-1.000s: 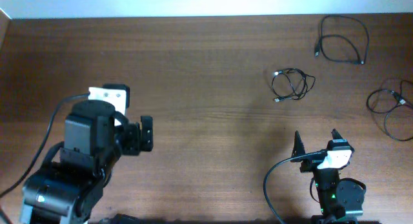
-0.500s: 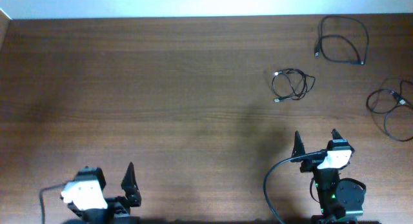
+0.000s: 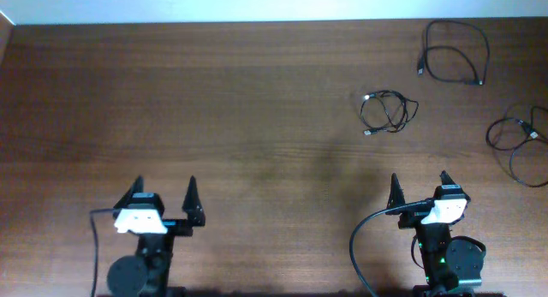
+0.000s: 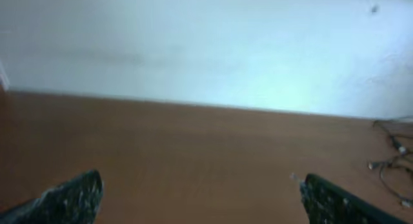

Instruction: Untangle cables

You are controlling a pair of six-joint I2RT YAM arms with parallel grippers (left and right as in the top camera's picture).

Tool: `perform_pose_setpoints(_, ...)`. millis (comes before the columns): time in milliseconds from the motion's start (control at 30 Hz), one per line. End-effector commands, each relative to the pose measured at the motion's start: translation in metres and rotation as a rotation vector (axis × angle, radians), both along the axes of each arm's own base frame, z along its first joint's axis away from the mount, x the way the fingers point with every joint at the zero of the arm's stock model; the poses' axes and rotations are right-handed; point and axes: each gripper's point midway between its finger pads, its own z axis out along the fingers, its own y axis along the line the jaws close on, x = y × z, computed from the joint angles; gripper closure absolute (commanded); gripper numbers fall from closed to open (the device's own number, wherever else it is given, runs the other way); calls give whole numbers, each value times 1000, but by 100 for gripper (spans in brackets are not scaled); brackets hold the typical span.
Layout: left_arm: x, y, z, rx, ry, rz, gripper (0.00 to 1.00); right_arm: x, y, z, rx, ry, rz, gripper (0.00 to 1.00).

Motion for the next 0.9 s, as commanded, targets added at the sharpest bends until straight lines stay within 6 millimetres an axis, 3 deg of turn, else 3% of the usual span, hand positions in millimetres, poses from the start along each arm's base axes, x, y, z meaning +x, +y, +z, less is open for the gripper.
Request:
perform_pose_setpoints(0, 10, -10, -22, 92, -17, -58, 1, 0, -3, -1, -8, 0, -16, 1)
perform_pose_setpoints(267, 21, -13, -68, 91, 28, -77, 1, 0, -3, -1, -8, 0, -16, 1)
perform_pose_setpoints(867, 19, -25, -69, 226, 17, -139, 1, 0, -3, -1, -8, 0, -15, 2)
